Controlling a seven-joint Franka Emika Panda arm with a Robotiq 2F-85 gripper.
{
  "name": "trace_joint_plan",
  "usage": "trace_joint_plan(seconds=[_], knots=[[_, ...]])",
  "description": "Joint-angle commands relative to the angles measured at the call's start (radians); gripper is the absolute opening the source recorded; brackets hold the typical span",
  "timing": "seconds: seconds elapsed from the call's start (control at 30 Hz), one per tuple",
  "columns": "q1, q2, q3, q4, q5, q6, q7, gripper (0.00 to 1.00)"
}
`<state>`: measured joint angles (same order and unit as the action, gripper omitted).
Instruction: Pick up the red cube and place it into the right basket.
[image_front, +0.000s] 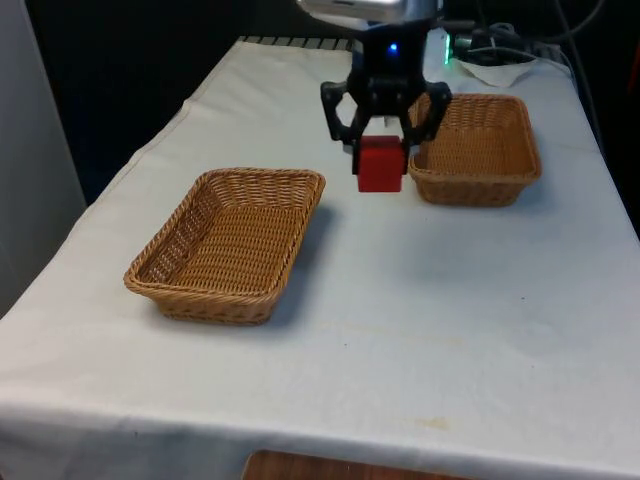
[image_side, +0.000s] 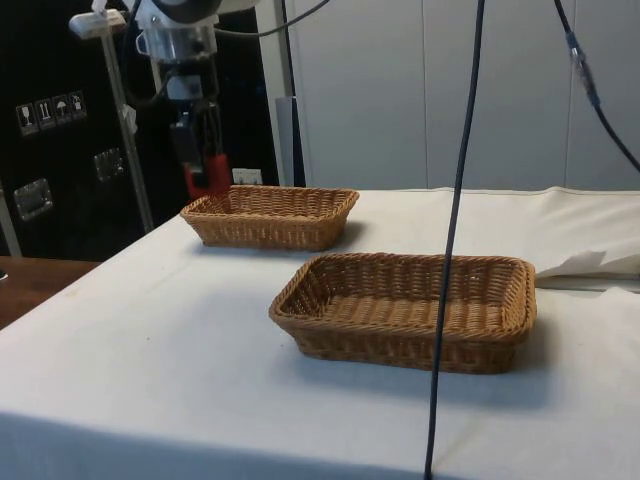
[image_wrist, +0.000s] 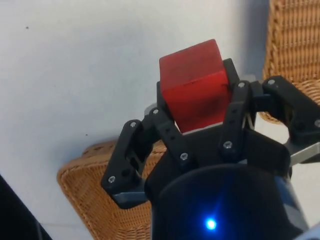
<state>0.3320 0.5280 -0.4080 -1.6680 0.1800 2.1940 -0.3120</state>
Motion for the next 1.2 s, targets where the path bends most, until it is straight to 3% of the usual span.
trace_joint_plan(seconds=[0.0, 0.07, 0.3, 0.33, 0.37, 0.57, 0.6, 0.63, 0.83, 0.87, 0.9, 1.1, 1.13, 1.17], knots=[[-0.007, -0.008, -0.005, -0.002, 0.001, -0.008, -0.011, 0.01], [-0.003, -0.004, -0.015, 0.000, 0.000, -0.006, -0.013, 0.01], [-0.015, -0.015, -0.050, -0.005, 0.005, -0.012, -0.057, 0.01], [-0.009, -0.009, -0.052, 0.000, 0.002, -0.012, -0.049, 0.01], [-0.017, -0.015, -0.054, -0.006, 0.006, -0.011, -0.063, 0.01], [-0.024, -0.010, -0.084, -0.010, 0.015, -0.005, -0.098, 0.01], [-0.018, -0.009, -0.088, -0.008, 0.010, -0.011, -0.091, 0.01], [-0.026, -0.009, -0.088, -0.011, 0.016, -0.005, -0.102, 0.01], [-0.041, 0.010, -0.108, -0.010, 0.026, 0.003, -0.122, 0.01], [-0.030, 0.003, -0.111, -0.011, 0.017, -0.006, -0.111, 0.01], [-0.043, 0.013, -0.110, -0.010, 0.028, 0.004, -0.124, 0.01], [-0.056, 0.042, -0.134, -0.007, 0.052, 0.018, -0.149, 0.01], [-0.046, 0.037, -0.138, -0.011, 0.044, 0.013, -0.141, 0.01], [-0.057, 0.046, -0.137, -0.007, 0.055, 0.020, -0.152, 0.01]])
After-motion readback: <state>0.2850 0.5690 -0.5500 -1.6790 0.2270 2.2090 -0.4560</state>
